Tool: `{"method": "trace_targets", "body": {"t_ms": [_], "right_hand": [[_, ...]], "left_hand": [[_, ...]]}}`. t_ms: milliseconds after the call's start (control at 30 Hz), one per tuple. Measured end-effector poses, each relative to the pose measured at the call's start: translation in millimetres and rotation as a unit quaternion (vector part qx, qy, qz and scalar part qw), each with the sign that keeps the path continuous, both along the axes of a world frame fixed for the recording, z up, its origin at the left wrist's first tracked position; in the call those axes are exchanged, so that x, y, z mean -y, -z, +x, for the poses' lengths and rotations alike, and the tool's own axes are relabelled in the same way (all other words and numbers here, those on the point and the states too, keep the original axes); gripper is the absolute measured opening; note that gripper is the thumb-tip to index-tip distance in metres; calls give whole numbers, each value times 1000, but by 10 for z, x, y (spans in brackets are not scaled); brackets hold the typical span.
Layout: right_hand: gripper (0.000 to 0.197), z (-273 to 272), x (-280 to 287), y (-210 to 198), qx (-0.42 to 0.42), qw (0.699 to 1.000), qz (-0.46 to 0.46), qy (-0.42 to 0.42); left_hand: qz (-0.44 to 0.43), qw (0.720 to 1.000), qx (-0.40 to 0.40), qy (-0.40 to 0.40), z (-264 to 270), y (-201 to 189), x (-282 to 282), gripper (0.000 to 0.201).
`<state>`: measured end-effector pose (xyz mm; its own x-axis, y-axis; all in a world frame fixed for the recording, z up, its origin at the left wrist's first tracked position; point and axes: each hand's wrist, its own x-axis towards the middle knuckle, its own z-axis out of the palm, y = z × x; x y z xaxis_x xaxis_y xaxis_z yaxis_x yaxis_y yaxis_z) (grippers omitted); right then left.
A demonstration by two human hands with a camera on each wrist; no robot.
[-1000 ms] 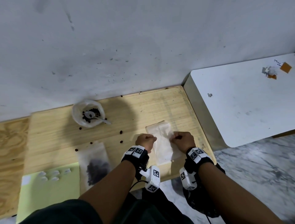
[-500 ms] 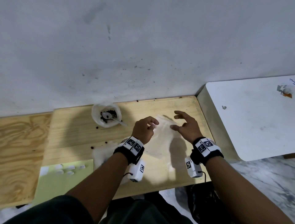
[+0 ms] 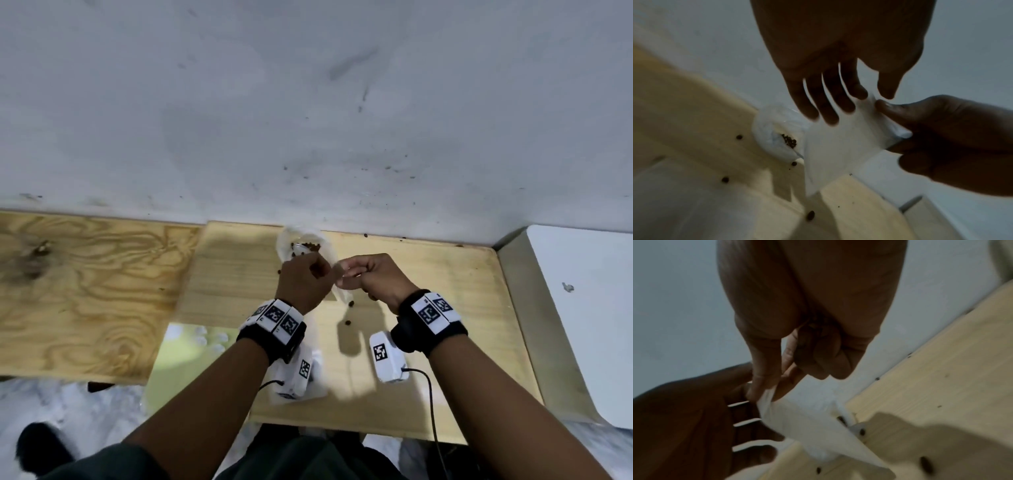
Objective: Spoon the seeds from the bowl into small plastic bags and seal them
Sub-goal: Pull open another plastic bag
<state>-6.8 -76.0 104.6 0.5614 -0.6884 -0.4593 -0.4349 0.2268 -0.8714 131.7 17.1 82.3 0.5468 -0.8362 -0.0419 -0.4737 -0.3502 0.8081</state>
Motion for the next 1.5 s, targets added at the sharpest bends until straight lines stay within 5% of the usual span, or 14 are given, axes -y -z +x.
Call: {"method": "trace_targets", "body": {"t_ms": [200, 300, 533, 700, 867, 967, 1033, 1267, 1433, 1500], "right_hand": [[24, 339, -101, -8, -2, 999, -1, -46], [7, 390, -140, -30, -9, 998, -43, -44], [15, 483, -206, 33, -44, 970, -221, -94], [16, 413, -118, 128, -86, 964, -251, -26], [25, 386, -35, 86, -86, 971, -221, -25], [24, 372, -16, 65, -37, 982, -186, -12], [26, 360, 1, 57, -4, 990, -138, -23], [22, 310, 54, -30, 15, 987, -115, -114], [44, 356, 70, 52, -42, 960, -250, -119], [32, 376, 79, 117, -66, 952, -277, -114]], "left_hand": [[-29, 947, -314, -64, 279, -52, -176, 26], [-42, 937, -340, -62, 356, -73, -238, 15], [-13, 965, -258, -45, 326, -42, -226, 25], [52, 995, -69, 55, 315, -33, -222, 38], [-9, 1000, -6, 22, 194, 103, -250, 29], [24, 995, 85, 45, 219, 91, -232, 106], [73, 988, 118, 73, 264, 84, -177, 128], [36, 974, 157, 159, 384, 106, -107, 124], [4, 972, 166, 168, 336, 112, -155, 110], [0, 975, 156, 157, 331, 138, -139, 109]]}}
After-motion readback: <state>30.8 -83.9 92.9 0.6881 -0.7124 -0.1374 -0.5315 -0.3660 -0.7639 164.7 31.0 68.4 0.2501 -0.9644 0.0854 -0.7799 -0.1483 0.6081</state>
